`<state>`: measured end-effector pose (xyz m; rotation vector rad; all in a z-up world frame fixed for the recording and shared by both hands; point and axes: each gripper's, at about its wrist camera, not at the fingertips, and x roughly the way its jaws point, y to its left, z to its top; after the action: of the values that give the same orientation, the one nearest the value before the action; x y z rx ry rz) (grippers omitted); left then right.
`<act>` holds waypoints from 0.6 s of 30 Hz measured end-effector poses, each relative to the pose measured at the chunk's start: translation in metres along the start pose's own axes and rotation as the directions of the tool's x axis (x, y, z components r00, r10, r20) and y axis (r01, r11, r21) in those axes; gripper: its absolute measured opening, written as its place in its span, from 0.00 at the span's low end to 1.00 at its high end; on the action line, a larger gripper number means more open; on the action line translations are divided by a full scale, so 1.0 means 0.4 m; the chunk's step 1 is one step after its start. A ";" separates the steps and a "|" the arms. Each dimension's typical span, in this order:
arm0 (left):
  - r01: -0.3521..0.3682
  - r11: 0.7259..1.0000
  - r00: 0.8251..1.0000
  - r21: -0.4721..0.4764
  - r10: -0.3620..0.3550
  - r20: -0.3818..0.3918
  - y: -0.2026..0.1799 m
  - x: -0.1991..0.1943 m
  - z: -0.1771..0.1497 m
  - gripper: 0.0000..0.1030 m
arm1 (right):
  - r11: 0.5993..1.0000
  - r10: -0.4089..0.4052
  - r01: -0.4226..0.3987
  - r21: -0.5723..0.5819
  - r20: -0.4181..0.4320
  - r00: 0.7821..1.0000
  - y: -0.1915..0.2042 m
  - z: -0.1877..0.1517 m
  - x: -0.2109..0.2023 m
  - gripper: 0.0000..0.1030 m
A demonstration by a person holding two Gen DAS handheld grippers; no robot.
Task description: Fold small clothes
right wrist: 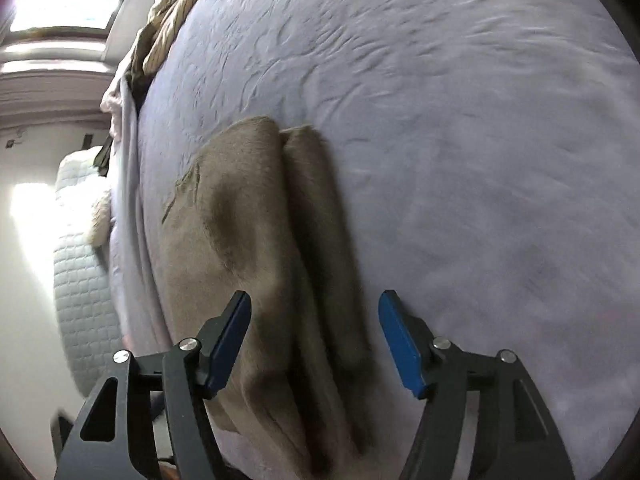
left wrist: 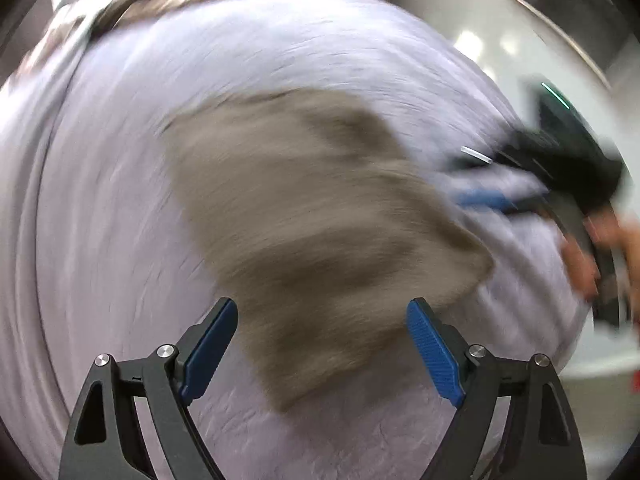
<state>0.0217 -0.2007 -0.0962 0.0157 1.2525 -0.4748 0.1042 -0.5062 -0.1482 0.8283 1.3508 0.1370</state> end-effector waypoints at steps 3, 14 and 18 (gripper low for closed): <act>0.047 0.988 0.998 -0.145 -0.052 -0.025 0.099 0.009 -0.008 0.84 | 0.996 0.046 -0.052 0.076 0.073 0.996 -0.045 -0.083 -0.080 0.68; 0.219 0.928 0.958 -0.301 -0.264 -0.116 0.138 0.125 0.001 0.81 | 0.919 0.301 -0.301 0.256 0.042 0.953 -0.055 -0.337 0.019 0.67; 0.181 0.953 0.960 -0.244 -0.226 -0.167 0.132 0.130 0.013 0.26 | 0.872 0.312 -0.325 0.365 0.094 0.945 -0.073 -0.325 0.072 0.07</act>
<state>0.0570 -0.1719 -0.1548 -0.2697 1.5028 -0.5155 -0.0152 -0.4537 -0.1869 1.3753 1.2171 0.1221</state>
